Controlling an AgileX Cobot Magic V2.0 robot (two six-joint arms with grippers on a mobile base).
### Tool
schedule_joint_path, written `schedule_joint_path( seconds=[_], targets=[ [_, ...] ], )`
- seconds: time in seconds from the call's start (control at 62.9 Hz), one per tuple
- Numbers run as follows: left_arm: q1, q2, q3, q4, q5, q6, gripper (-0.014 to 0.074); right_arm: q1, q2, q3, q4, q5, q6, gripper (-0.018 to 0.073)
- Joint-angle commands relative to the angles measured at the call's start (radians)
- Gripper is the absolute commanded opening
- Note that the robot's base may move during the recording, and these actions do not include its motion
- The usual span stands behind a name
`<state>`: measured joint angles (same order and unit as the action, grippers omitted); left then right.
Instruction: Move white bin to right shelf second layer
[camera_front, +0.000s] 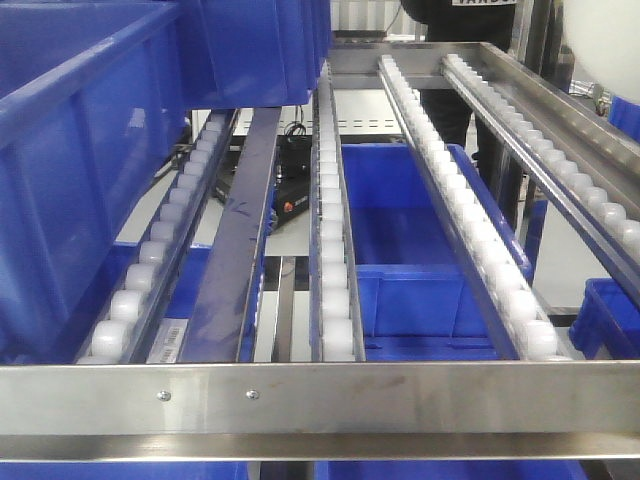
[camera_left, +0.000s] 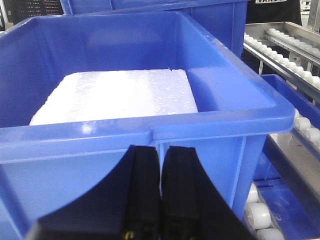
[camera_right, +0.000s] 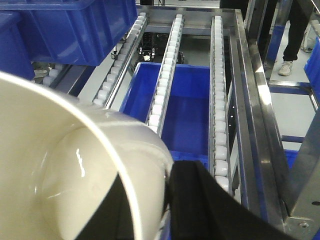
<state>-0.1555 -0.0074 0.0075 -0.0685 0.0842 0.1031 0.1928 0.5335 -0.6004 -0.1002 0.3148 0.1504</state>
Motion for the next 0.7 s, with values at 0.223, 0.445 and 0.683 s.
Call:
schedule_joint_path(
  seconds=[0.223, 0.445, 0.683],
  targets=[
    [-0.004, -0.014, 0.037, -0.005, -0.084, -0.004, 0.0085, -0.006, 0.068, -0.043, 0.022, -0.109, -0.003, 0.0057],
    [-0.004, -0.014, 0.037, -0.005, -0.084, -0.004, 0.0085, -0.006, 0.328, -0.165, 0.042, -0.096, -0.003, 0.0057],
    [-0.004, -0.014, 0.037, -0.005, -0.084, -0.004, 0.0085, 0.025, 0.635, -0.388, 0.042, -0.063, -0.003, 0.0057]
  ],
)
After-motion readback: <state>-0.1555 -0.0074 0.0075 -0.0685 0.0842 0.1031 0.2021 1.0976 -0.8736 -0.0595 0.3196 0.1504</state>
